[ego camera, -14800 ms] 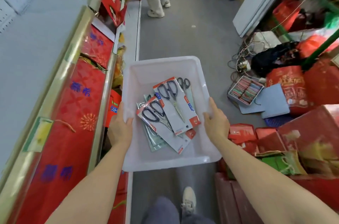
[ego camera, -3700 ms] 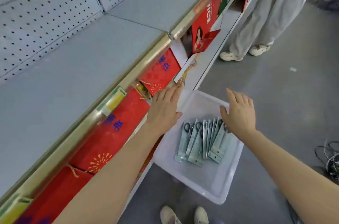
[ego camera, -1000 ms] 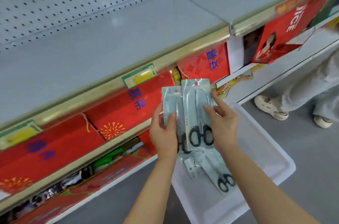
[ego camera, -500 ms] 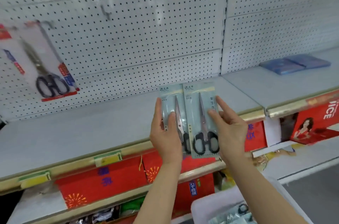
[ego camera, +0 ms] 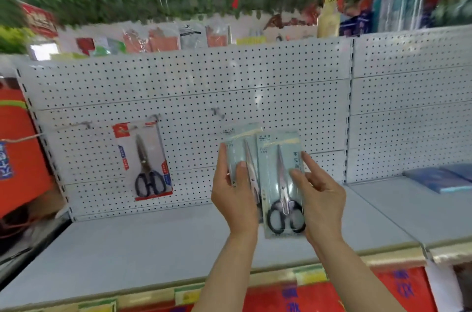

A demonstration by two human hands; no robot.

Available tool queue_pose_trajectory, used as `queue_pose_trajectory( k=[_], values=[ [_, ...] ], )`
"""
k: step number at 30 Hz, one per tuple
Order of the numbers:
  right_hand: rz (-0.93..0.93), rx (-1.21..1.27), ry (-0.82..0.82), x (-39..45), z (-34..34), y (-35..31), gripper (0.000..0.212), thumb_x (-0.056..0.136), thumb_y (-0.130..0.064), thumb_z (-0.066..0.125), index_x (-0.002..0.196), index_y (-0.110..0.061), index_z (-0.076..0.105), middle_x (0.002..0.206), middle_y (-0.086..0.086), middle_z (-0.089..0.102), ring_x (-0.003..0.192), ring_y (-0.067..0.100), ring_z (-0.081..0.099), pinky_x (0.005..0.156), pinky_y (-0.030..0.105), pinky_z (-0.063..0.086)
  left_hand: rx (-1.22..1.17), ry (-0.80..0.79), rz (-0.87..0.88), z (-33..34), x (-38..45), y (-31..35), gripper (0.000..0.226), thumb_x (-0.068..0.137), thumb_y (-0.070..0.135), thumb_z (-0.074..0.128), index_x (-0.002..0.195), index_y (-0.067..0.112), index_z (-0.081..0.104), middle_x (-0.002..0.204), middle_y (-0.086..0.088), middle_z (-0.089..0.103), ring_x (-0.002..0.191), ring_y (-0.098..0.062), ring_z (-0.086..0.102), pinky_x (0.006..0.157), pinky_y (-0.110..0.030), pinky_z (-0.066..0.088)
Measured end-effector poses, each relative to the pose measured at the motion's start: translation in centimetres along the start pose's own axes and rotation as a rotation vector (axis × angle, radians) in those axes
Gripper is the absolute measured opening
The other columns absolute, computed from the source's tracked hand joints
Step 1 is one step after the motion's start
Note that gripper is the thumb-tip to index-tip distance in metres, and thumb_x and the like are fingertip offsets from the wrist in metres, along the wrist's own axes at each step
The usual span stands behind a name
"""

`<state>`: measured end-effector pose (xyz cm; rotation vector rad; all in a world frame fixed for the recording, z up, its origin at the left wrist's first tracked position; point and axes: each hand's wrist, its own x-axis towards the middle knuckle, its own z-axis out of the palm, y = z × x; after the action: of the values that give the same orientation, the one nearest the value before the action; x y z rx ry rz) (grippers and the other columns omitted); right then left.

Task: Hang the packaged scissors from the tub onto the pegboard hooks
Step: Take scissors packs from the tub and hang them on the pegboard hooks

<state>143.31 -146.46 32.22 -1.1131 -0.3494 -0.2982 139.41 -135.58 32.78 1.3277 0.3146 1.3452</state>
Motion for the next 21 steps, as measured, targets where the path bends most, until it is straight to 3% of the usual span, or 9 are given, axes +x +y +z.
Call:
queue_pose_trajectory(
  k=[3, 5, 9, 13, 17, 21],
  values=[
    [-0.011, 0.015, 0.010, 0.4, 1.3, -0.2, 0.040, 0.082, -0.009, 0.075, 0.119, -0.026, 0.070, 0.070, 0.001, 0.042, 0.063, 0.007, 0.040, 0.065, 0.006, 0.043, -0.015, 0.008, -0.019, -0.1, 2.6, 0.3, 0.057, 0.093, 0.017, 0.064, 0.125, 0.061, 0.048, 0.119, -0.002, 0.069, 0.097, -0.019, 0.068, 0.089, -0.040, 0.057],
    [-0.012, 0.019, 0.016, 0.4, 2.2, -0.1, 0.040, 0.083, -0.007, 0.074, 0.119, -0.023, 0.070, 0.068, -0.002, 0.049, 0.060, 0.003, 0.045, 0.066, 0.005, 0.044, -0.015, 0.013, -0.040, -0.2, 4.1, 0.0, 0.055, 0.093, 0.015, 0.064, 0.130, 0.053, 0.049, 0.111, 0.000, 0.071, 0.080, -0.012, 0.066, 0.075, -0.026, 0.058],
    [-0.034, 0.016, 0.030, 0.7, 3.5, 0.2, 0.039, 0.083, -0.008, 0.074, 0.118, -0.024, 0.071, 0.075, 0.006, 0.049, 0.069, 0.011, 0.045, 0.068, 0.005, 0.045, 0.027, 0.006, -0.079, -0.1, 6.4, -0.8, 0.050, 0.093, 0.016, 0.065, 0.136, 0.038, 0.054, 0.083, 0.013, 0.064, 0.054, -0.002, 0.046, 0.055, -0.014, 0.047],
    [-0.044, 0.011, 0.031, 1.5, 4.2, 0.5, 0.037, 0.081, -0.011, 0.076, 0.111, -0.033, 0.072, 0.079, 0.007, 0.050, 0.074, 0.017, 0.045, 0.070, 0.005, 0.046, 0.040, -0.002, -0.074, 0.5, 7.6, -1.0, 0.049, 0.093, 0.017, 0.065, 0.135, 0.040, 0.054, 0.078, 0.018, 0.057, 0.059, -0.008, 0.044, 0.059, -0.016, 0.049],
    [-0.045, 0.007, 0.013, 2.2, 4.7, 0.6, 0.038, 0.081, -0.010, 0.076, 0.114, -0.029, 0.072, 0.076, 0.009, 0.047, 0.072, 0.018, 0.043, 0.070, 0.006, 0.046, 0.061, 0.012, -0.071, 0.8, 8.5, -1.6, 0.050, 0.093, 0.019, 0.066, 0.135, 0.041, 0.054, 0.077, 0.017, 0.056, 0.062, -0.012, 0.046, 0.065, -0.028, 0.053],
    [-0.041, 0.016, -0.009, 2.6, 5.1, 0.9, 0.040, 0.082, -0.008, 0.075, 0.117, -0.026, 0.071, 0.075, 0.010, 0.047, 0.071, 0.018, 0.042, 0.073, 0.012, 0.047, 0.076, 0.037, -0.095, 0.7, 8.7, -2.4, 0.050, 0.092, 0.017, 0.066, 0.136, 0.040, 0.054, 0.086, 0.017, 0.061, 0.064, -0.011, 0.050, 0.064, -0.022, 0.052]
  ],
)
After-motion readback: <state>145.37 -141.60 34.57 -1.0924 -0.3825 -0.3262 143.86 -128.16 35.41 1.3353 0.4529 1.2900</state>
